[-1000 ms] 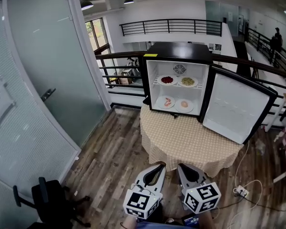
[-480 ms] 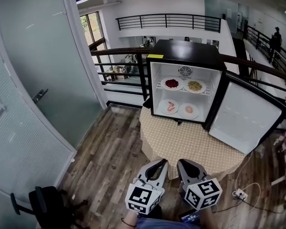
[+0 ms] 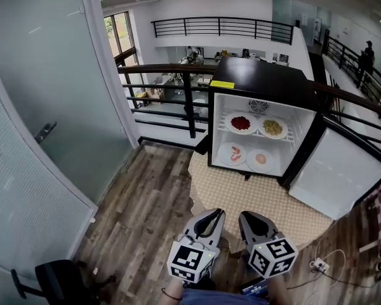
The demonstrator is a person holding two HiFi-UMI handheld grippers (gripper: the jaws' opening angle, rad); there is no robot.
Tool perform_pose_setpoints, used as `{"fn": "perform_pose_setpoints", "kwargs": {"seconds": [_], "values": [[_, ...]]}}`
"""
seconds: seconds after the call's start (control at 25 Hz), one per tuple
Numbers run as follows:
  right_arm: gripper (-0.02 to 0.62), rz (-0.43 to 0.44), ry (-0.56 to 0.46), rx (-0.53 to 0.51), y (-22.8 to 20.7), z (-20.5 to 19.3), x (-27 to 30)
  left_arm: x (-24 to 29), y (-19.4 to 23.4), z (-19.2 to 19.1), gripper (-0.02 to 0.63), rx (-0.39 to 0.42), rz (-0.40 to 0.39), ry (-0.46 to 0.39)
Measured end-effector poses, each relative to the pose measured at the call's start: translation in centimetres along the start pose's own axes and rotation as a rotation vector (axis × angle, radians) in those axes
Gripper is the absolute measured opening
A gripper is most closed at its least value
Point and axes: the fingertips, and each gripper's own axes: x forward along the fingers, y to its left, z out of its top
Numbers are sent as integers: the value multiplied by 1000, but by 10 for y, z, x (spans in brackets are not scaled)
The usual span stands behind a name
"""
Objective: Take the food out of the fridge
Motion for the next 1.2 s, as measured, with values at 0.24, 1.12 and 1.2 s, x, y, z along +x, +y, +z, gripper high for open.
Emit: {"fn": "perform_pose_setpoints", "kwargs": {"seconds": [0.24,1.12,1.2], "values": [[26,-31,1,15,-6,4,36,17,31,2,21,6,-30,-1],[26,-170,13,94,-63,12,58,83,38,-9,21,-56,-174,42],[26,-165,12,94,-72,18,66,94,43,-7,21,-63,-168,38]]}}
